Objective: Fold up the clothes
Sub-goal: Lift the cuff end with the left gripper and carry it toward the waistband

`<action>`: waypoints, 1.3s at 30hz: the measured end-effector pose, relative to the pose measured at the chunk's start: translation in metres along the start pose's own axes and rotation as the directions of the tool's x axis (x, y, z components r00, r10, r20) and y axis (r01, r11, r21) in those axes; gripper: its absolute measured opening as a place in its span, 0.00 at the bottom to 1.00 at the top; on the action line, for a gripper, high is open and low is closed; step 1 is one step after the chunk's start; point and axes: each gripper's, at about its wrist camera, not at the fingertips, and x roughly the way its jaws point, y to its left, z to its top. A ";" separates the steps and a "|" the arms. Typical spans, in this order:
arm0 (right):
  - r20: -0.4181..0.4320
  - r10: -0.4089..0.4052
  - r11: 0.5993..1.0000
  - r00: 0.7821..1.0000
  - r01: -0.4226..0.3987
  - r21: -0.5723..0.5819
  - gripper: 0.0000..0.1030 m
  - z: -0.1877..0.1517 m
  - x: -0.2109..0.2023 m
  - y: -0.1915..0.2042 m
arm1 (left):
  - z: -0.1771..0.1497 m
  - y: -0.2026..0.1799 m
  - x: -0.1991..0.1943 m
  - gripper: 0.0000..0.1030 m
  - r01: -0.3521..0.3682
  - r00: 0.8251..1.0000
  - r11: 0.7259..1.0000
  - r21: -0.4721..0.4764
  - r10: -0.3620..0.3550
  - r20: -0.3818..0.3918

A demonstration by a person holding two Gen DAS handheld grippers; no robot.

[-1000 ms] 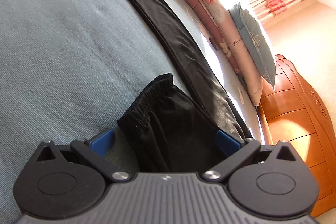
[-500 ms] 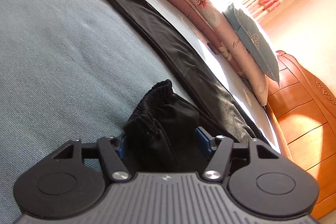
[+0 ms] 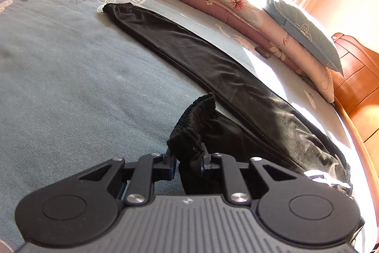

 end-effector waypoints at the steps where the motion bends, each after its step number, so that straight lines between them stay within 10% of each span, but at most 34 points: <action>1: 0.004 -0.004 1.000 1.000 0.004 0.003 0.72 0.001 -0.002 0.001 | 0.005 0.001 -0.005 0.16 -0.020 1.000 1.000 0.019 0.020 0.019; 20: 0.034 -0.053 0.996 0.998 0.055 -0.074 0.72 0.014 -0.025 0.031 | 0.078 0.079 -0.055 0.16 -0.307 0.942 0.948 0.080 0.291 0.166; 39: 0.037 -0.130 0.990 0.991 0.132 -0.043 0.72 0.021 -0.030 0.022 | 0.113 0.107 -0.128 0.16 -0.310 0.924 0.950 0.038 0.291 0.247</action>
